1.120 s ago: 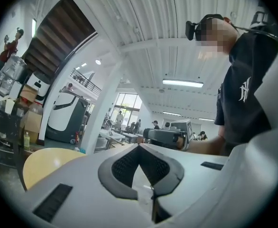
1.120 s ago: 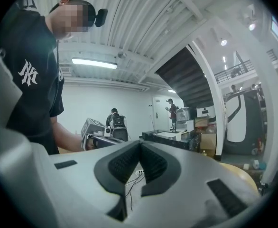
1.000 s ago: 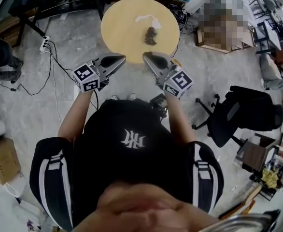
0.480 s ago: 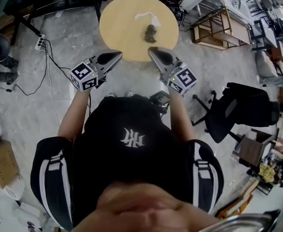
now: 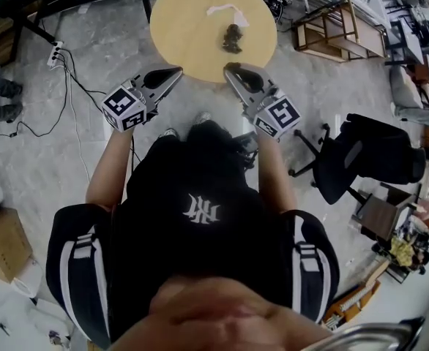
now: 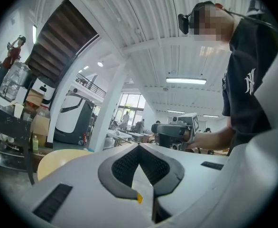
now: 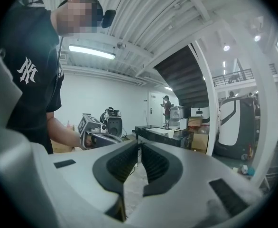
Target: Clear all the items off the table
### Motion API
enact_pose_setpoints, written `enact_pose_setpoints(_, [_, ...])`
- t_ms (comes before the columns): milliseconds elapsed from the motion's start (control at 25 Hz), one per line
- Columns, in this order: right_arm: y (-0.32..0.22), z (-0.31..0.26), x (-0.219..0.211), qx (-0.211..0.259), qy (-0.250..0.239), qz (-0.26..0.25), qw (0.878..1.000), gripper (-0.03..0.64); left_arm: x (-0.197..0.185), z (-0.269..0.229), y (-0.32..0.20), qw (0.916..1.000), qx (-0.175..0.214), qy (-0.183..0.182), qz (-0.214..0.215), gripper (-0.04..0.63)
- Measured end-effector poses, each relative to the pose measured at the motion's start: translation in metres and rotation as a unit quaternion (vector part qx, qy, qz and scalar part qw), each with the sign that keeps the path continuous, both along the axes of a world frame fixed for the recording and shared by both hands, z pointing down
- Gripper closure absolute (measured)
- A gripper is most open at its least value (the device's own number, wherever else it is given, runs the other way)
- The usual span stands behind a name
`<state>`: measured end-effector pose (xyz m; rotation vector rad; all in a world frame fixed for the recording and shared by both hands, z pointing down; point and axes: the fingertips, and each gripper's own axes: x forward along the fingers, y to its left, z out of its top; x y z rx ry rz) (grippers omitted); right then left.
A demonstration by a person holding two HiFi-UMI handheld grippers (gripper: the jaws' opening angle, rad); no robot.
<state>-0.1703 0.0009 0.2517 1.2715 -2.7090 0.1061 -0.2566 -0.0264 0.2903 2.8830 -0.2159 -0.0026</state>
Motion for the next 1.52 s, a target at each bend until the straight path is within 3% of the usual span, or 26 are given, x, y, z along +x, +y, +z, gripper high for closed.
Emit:
enact_pose_setpoints(320, [-0.028,0.020,0.044,-0.014,-0.009,0.013,1.000,0.589,0.034,0.015,-0.033,0.9995,-0.001,-0.030,-0.010,0.583])
enact_pose_setpoints(600, [-0.079,0.050,0.111,-0.037,-0.009,0.001,0.999,0.587,0.094,0.039,-0.084,0.9968,-0.002,-0.073,-0.032,0.583])
enact_pose_setpoints(680, [-0.099,0.065,0.130,-0.045,-0.005,-0.007,0.999,0.526,0.113,0.048,-0.100,0.9956,-0.002,-0.086,-0.037,0.583])
enact_pose_setpoints(840, [-0.142,0.097,0.157,-0.055,-0.010,-0.035,0.998,0.524,0.140,0.076,-0.128,0.9914,-0.006,-0.120,-0.051,0.583])
enact_pose_setpoints(920, [-0.163,0.116,0.168,-0.064,-0.012,-0.052,0.997,0.461,0.151,0.090,-0.142,0.9884,-0.016,-0.135,-0.067,0.583])
enact_pose_setpoints(1200, [-0.224,0.175,0.200,-0.077,-0.015,-0.072,0.994,0.457,0.180,0.125,-0.172,0.9850,-0.012,-0.152,-0.080,0.583])
enact_pose_setpoints(1280, [-0.238,0.194,0.203,-0.087,-0.012,-0.071,0.994,0.367,0.185,0.132,-0.178,0.9848,-0.009,-0.155,-0.077,0.583])
enact_pose_setpoints(1360, [-0.255,0.214,0.203,-0.091,-0.007,-0.067,0.994,0.358,0.188,0.141,-0.187,0.9847,0.000,-0.159,-0.072,0.583])
enact_pose_setpoints(1440, [-0.274,0.234,0.204,-0.092,0.002,-0.060,0.994,0.252,0.190,0.152,-0.194,0.9844,0.008,-0.164,-0.064,0.583])
enact_pose_setpoints(1520, [-0.288,0.250,0.204,-0.095,0.014,-0.055,0.994,0.217,0.190,0.165,-0.200,0.9835,0.014,-0.171,-0.056,0.583])
